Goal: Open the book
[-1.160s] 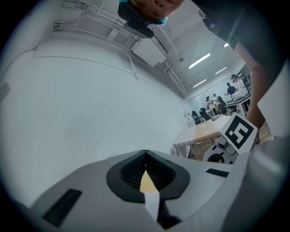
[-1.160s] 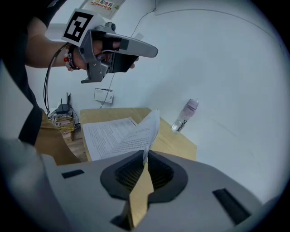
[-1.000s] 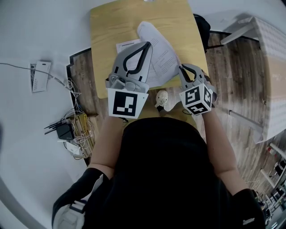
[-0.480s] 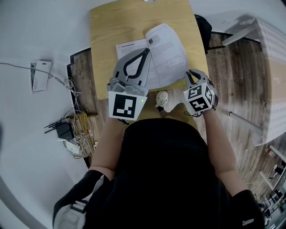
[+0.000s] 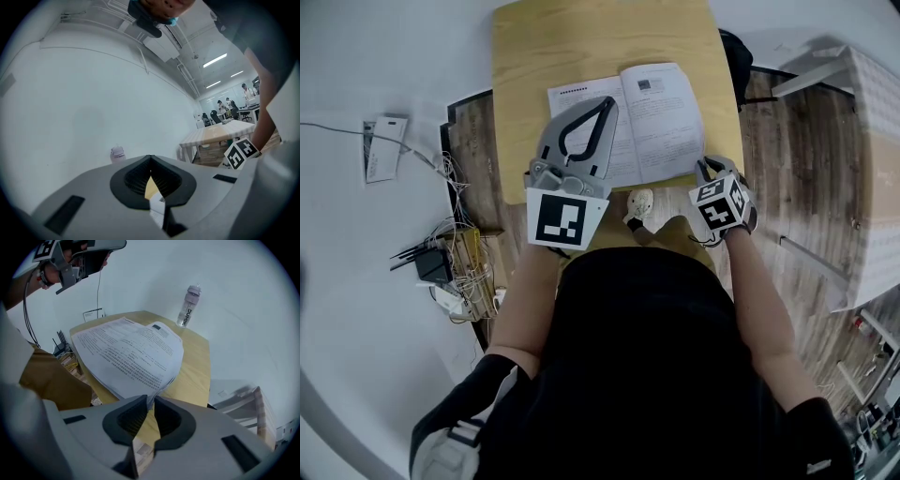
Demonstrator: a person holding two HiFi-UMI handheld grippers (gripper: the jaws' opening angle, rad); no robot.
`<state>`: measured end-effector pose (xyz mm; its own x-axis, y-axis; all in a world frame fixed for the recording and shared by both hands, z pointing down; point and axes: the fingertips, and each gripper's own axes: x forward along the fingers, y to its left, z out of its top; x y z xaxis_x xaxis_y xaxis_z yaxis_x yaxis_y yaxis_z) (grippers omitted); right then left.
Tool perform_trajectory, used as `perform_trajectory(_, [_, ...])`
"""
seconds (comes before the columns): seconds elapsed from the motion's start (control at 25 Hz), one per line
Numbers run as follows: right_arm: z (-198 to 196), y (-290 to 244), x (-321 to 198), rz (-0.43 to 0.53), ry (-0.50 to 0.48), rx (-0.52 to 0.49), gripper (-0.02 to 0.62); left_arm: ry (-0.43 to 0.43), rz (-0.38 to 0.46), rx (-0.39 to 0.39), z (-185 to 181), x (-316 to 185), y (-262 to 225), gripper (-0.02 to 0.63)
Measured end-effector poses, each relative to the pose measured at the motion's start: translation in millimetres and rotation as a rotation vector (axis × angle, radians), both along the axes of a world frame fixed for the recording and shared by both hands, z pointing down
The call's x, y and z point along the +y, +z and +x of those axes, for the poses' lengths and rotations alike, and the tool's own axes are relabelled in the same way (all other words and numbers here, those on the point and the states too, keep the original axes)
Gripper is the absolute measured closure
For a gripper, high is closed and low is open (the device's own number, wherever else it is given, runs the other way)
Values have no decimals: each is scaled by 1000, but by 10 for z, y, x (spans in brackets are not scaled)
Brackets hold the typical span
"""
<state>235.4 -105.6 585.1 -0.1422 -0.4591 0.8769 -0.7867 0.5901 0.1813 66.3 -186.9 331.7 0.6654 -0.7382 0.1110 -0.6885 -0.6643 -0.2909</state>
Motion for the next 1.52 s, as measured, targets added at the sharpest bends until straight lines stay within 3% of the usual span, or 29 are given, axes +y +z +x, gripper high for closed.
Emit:
perform_trajectory(0.28, [-8,119,29,-31,31,-56,532,1,-5,-1,18,-42,35,601])
perform_trajectory(0.68, [-9,113,23,-9,31,-60,523,8,4,-1,35,-15,46,602])
perform_trajectory(0.88, [-2,106,7,5,-3,-17,500,9,0,10,34,-12,39,601])
perform_trajectory(1.04, [55,69,-62,45,-29,44,390,12,3,5,57,-10,43,601])
perform_trajectory(1.52, [62,51,-59,76,-30,35,385,19,-2,10,110,-20,48,601])
